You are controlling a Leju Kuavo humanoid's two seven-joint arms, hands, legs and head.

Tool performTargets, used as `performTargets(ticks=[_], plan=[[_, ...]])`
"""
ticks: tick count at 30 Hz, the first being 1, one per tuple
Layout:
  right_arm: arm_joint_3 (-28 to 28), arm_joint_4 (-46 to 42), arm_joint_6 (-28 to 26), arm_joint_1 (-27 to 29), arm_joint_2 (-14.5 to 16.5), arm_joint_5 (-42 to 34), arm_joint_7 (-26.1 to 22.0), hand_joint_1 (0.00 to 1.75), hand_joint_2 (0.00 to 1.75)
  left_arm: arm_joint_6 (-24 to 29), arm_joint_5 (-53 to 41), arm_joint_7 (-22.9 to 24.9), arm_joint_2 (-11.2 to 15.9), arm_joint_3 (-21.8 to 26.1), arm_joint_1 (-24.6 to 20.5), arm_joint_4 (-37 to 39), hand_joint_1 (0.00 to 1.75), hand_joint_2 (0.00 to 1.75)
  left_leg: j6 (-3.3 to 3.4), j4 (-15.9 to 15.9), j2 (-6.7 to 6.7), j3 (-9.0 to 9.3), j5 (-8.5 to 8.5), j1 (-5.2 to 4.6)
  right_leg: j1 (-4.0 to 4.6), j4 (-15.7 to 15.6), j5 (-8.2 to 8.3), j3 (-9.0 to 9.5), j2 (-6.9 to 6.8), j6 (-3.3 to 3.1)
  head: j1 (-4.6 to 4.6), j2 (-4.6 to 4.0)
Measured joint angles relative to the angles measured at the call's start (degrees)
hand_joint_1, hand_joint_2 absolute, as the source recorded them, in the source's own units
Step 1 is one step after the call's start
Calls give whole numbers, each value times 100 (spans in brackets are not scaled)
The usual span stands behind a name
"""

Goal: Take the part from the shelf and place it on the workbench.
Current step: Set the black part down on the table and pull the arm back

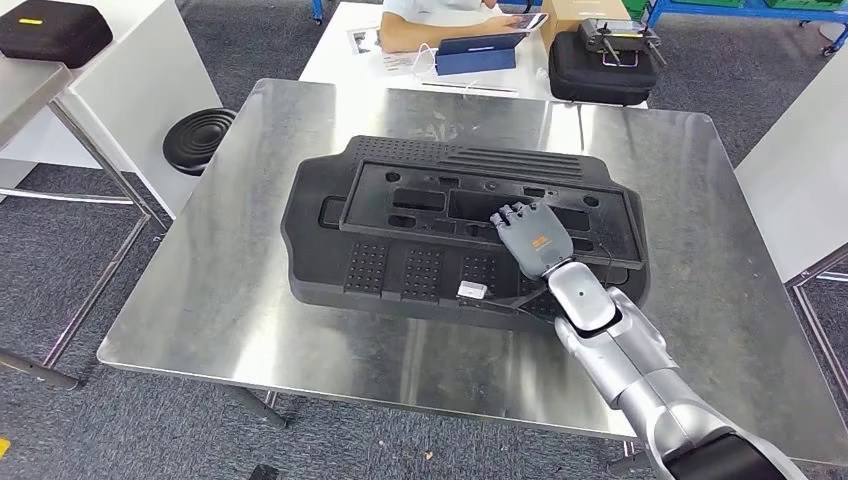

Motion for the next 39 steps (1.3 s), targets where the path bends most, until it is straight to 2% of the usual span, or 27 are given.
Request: performTargets(ticks=[1, 2, 3, 7, 8, 9, 11, 12, 13, 14, 16, 18, 20, 22, 24, 28, 31, 39], plan=[[-9, 15, -1, -3, 1, 0, -4, 175, 175, 0, 0, -1, 4, 0, 0, 1, 0, 175, 2, -379, 5, 177, 183, 6, 5, 9, -40, 37, 7, 33, 0, 0], [-21, 27, -3, -10, 0, 0, -4, 175, 175, 0, 0, -3, 7, 0, -1, 1, 0, 175, 15, -701, 5, 337, 294, 8, 20, 27, -76, 56, 11, 67, 0, 0], [-39, 38, -8, -17, -1, 0, -4, 175, 175, 0, 0, -5, 9, -1, -3, 2, 0, 175, 34, -884, -1, 433, 326, 3, 36, 35, -98, 58, 13, 100, 3, 0], [-144, 100, -41, -17, -1, -45, -49, 175, 175, 0, 22, -16, 13, -1, -4, 3, 0, 175, 171, -977, -28, 495, 279, -16, 51, 66, -161, 9, 10, 189, 10, 0], [-191, 126, -64, -20, -7, -93, -90, 175, 175, 0, 40, -21, 13, -1, -6, 3, 0, 175, 211, -993, -34, 509, 280, -8, 52, 227, -237, -77, 8, 196, 15, 0], [-248, 159, -97, -21, -19, -151, -139, 175, 175, 1, 64, -27, 13, -1, -9, 3, 0, 175, 246, -1006, -41, 522, 276, -1, 49, 519, -352, -239, 7, 188, 20, 0], [-367, 249, -161, -8, -44, -255, -237, 175, 175, 8, 118, -37, 14, 3, -9, 3, 0, 175, 293, -1008, -56, 527, 257, -4, 51, 1326, -600, -698, 8, 162, 25, 0], [-418, 297, -177, 13, -57, -282, -280, 175, 175, 12, 143, -51, 14, 4, -5, 3, 0, 175, 304, -1007, -62, 531, 247, -5, 50, 1633, -658, -905, 8, 172, 26, 0], [-464, 343, -181, 38, -69, -296, -317, 131, 131, 11, 160, -75, 14, 4, -1, 3, 0, 175, 310, -1007, -69, 537, 238, -5, 48, 1728, -620, -1020, 7, 207, 27, 0], [-505, 380, -183, 60, -82, -300, -349, 87, 87, 7, 173, -106, 13, 4, 0, 3, 0, 175, 309, -1007, -77, 547, 230, -4, 44, 1586, -489, -1017, 7, 258, 31, 0], [-580, 432, -196, 79, -107, -295, -388, 0, 0, -1, 176, -171, 10, 3, 0, 3, 0, 175, 291, -1008, -89, 575, 209, -2, 35, 772, -82, -721, -9, 351, 36, 0], [-642, 466, -226, 77, -121, -285, -405, 0, 0, 15, 172, -207, 10, 2, -2, 3, 0, 175, 249, -1002, -93, 588, 177, -33, 52, 138, 171, -430, -14, 332, 33, 0], [-684, 498, -246, 89, -125, -280, -426, 0, 0, 44, 171, -213, 14, 2, 4, 3, 0, 87, 278, -994, -94, 595, 152, -70, 56, 20, 219, -352, 1, 276, 26, 0], [-714, 522, -243, 102, -119, -309, -459, 0, 0, 75, 175, -207, 17, 2, 11, 3, 0, 0, 333, -1014, -87, 621, 152, -73, 51, 17, 227, -344, 15, 265, 25, 0], [-763, 536, -207, 111, -101, -369, -492, 0, 0, 106, 179, -201, 13, 2, 10, 3, 0, 0, 320, -1053, -80, 653, 162, -70, 63, 18, 222, -335, 25, 252, 25, 0], [-843, 549, -10, 123, -66, -488, -555, 0, 0, 131, 179, -178, 5, 2, 10, 3, 0, 0, 236, -1099, -72, 687, 175, -65, 69, 21, 215, -326, 28, 201, 26, 0], [-880, 561, 84, 126, -50, -529, -584, 0, 0, 143, 179, -176, 3, 0, 10, 3, 0, 0, 201, -1103, -66, 691, 180, -60, 72, 23, 218, -325, 29, 187, 27, 0], [-935, 597, 258, 186, -12, -772, -742, 0, 0, 170, 187, -174, -4, 0, 11, 3, 0, 0, 192, -1103, -62, 690, 183, -83, 67, 22, 223, -318, 29, 178, 29, 0]])
